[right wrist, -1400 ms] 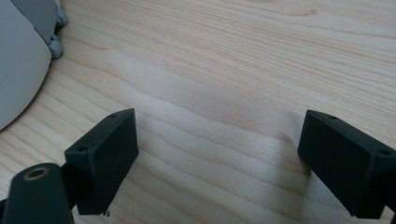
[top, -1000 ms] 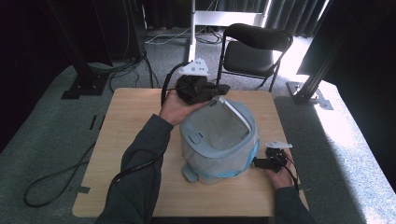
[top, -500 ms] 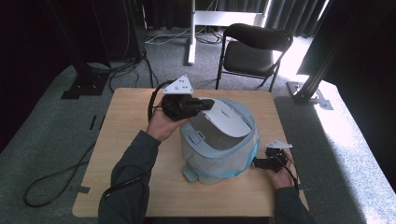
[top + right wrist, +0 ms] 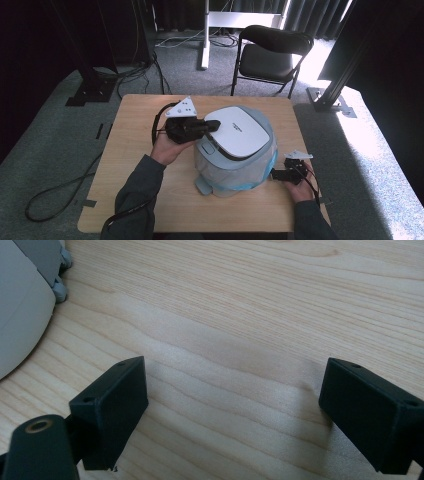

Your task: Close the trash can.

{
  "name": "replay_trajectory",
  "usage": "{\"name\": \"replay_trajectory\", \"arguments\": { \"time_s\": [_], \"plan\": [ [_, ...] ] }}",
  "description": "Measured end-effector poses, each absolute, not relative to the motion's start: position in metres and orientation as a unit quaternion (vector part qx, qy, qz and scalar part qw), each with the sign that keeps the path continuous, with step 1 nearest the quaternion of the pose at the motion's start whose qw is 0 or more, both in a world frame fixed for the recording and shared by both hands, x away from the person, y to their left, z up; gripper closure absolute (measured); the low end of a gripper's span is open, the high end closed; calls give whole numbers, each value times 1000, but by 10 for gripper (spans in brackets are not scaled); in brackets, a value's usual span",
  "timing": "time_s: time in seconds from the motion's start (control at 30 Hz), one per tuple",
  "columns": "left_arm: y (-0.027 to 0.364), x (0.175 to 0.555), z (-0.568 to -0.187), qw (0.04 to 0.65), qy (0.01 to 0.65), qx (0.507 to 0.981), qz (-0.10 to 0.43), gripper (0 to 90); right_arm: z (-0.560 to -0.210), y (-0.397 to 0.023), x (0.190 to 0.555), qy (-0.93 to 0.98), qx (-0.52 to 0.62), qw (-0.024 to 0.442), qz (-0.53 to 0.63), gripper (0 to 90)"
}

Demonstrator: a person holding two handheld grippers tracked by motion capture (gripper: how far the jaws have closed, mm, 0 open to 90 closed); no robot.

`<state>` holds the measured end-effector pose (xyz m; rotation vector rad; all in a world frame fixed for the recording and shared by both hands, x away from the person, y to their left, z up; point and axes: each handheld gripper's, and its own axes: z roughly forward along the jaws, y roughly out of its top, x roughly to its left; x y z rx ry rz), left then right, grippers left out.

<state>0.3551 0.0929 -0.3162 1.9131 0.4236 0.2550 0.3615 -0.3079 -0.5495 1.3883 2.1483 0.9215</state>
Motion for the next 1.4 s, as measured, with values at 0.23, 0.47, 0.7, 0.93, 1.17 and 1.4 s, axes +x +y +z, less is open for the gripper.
{"name": "replay_trajectory", "arguments": {
  "time_s": [0.23,0.47,0.7,0.93,1.17,1.4],
  "plan": [
    [96,347,-318,553,176,807,114,873,-550,-308,362,773,499,210,331,112],
    [94,340,-327,547,172,812,113,874,-550,-308,361,773,499,210,331,112],
    [93,333,-329,551,167,810,111,890,-550,-308,361,773,499,210,331,112],
    [92,330,-329,547,165,812,118,900,-550,-308,361,773,499,210,331,111],
    [92,326,-330,550,161,811,117,900,-550,-308,361,772,500,210,331,112],
    [92,326,-331,550,162,810,118,900,-550,-308,361,772,501,210,331,112]
  ]
}}
